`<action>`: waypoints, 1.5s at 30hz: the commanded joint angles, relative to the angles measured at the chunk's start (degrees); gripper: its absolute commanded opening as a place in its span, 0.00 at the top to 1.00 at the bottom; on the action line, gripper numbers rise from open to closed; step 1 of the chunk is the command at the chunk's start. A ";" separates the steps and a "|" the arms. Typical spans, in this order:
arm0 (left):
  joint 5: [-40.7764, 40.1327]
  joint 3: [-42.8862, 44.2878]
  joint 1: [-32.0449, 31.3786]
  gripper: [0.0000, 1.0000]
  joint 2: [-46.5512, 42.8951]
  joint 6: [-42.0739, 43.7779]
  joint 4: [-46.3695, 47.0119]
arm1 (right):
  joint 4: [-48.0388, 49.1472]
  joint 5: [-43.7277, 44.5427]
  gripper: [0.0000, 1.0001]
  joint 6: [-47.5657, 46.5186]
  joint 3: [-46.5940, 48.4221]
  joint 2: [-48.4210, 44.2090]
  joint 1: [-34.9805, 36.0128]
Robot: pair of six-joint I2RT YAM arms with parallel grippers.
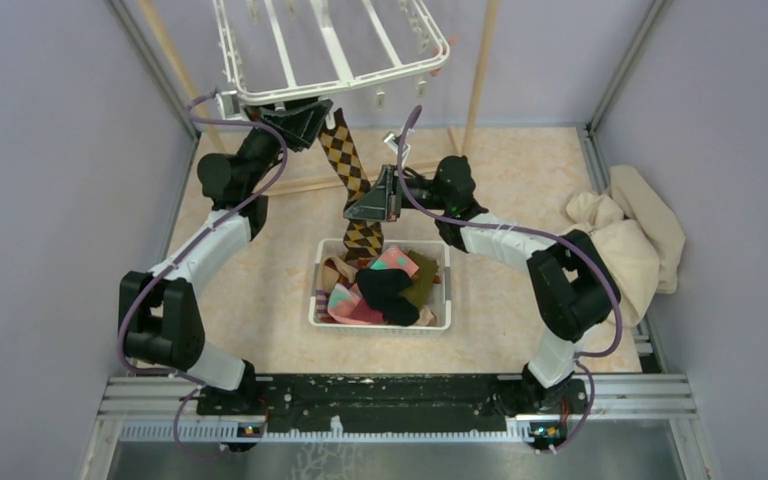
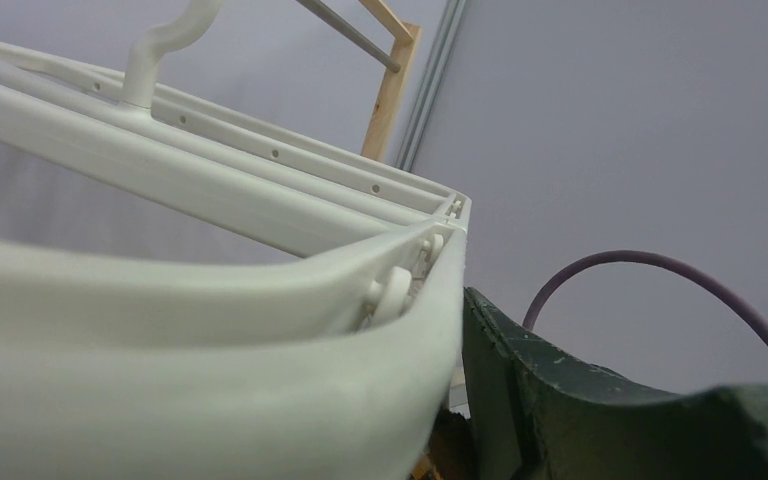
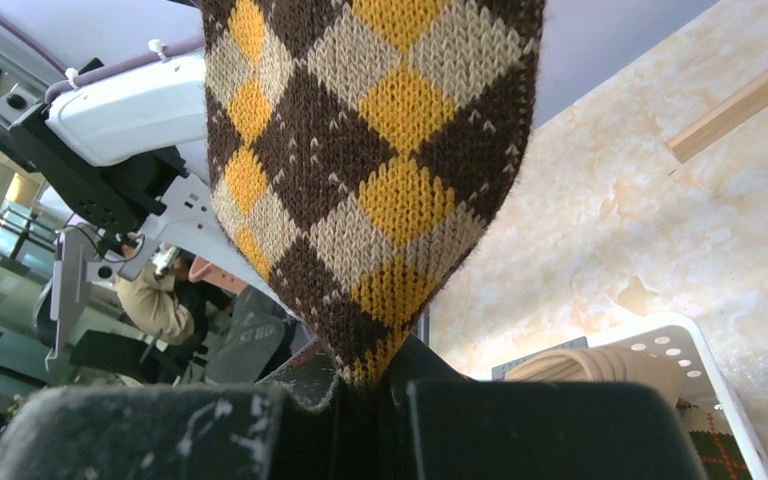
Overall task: Remove the socks clipped to the hanger
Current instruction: Remove the sock from the hanger, then place the sock in the bin.
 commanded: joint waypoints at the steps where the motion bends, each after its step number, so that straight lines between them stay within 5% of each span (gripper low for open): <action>1: 0.31 2.63 -0.25 0.91 0.02 0.63 -0.28 | 4.01 -0.81 1.00 -0.06 0.33 0.09 -0.08; 3: 0.52 3.08 -0.28 1.00 -0.10 0.98 -1.16 | 3.77 -0.79 1.00 -0.19 0.41 0.27 -0.16; 10: 0.68 4.10 -0.24 1.00 -1.17 2.97 -5.32 | -0.33 -0.84 1.00 -2.82 2.33 0.13 -0.30; 23: -2.63 5.35 -0.15 0.99 -3.98 8.52 -17.89 | -27.61 5.97 1.00 -21.74 10.26 -3.43 -1.32; 28: -3.69 5.19 0.02 0.70 -4.32 8.56 -18.90 | -29.61 6.68 1.00 -23.14 11.75 -3.95 -1.66; 36: -3.78 5.15 0.29 0.67 -4.09 7.92 -18.58 | -31.72 6.28 1.00 -24.11 13.06 -4.39 -1.67; 45: -5.25 3.07 0.29 0.28 -5.27 8.44 -20.64 | -32.68 7.05 1.00 -24.66 8.58 -10.33 -1.66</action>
